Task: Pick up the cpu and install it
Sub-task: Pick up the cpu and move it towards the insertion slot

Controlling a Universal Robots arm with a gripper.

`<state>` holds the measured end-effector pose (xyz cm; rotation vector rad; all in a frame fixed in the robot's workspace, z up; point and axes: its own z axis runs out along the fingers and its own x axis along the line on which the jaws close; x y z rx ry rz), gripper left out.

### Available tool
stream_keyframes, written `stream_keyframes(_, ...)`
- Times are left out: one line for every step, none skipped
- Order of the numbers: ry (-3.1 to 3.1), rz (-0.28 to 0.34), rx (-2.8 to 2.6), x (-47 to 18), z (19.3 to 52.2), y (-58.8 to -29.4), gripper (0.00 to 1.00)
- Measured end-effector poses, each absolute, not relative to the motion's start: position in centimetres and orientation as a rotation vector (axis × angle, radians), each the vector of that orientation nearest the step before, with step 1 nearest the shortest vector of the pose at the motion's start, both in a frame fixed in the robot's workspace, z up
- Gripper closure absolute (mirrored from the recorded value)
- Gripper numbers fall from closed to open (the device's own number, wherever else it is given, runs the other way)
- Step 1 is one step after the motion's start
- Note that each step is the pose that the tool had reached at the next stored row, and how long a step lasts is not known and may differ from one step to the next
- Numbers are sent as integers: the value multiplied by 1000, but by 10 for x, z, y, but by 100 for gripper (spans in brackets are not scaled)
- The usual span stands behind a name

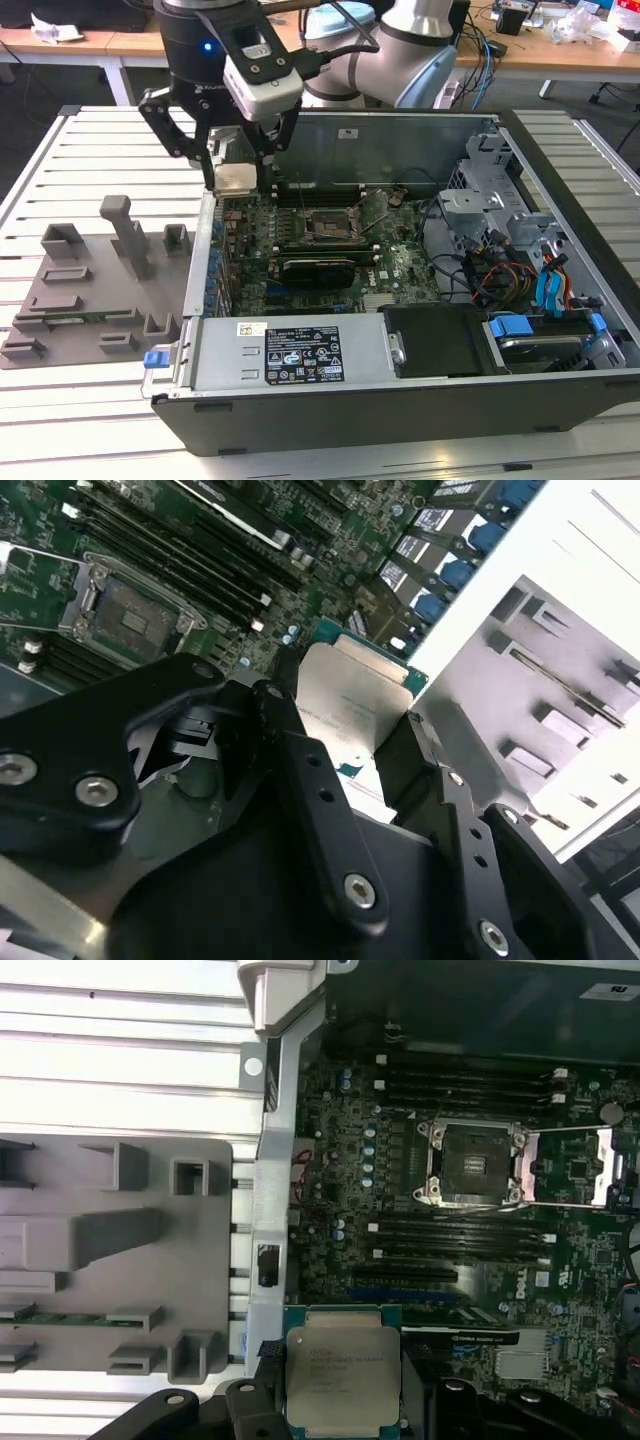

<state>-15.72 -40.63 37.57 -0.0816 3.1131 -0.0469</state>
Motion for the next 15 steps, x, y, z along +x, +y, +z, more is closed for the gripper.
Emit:
stream_keyframes(3113,-47,-82,-155,375,-406,45)
stream_keyframes(3113,-47,-82,-152,375,-406,45)
stream_keyframes(3113,-47,-82,-150,374,-406,45)
stream_keyframes(3114,-47,-82,-147,374,-405,45)
stream_keyframes(3114,-47,-82,-136,372,-402,45)
stream_keyframes(3115,-48,-82,-125,371,-398,45)
stream_keyframes(3114,-48,-82,-120,371,-396,45)
stream_keyframes(3114,-48,-82,-116,370,-394,45)
stream_keyframes(3114,-48,-82,-112,370,-393,45)
stream_keyframes(3115,-48,-82,-109,369,-393,45)
stream_keyframes(3115,-48,-82,-105,369,-392,45)
stream_keyframes(3115,-48,-82,-103,368,-391,45)
stream_keyframes(3114,-48,-82,-101,368,-391,45)
stream_keyframes(3114,-48,-82,-100,367,-391,45)
stream_keyframes(3115,-48,-82,-99,367,-391,45)
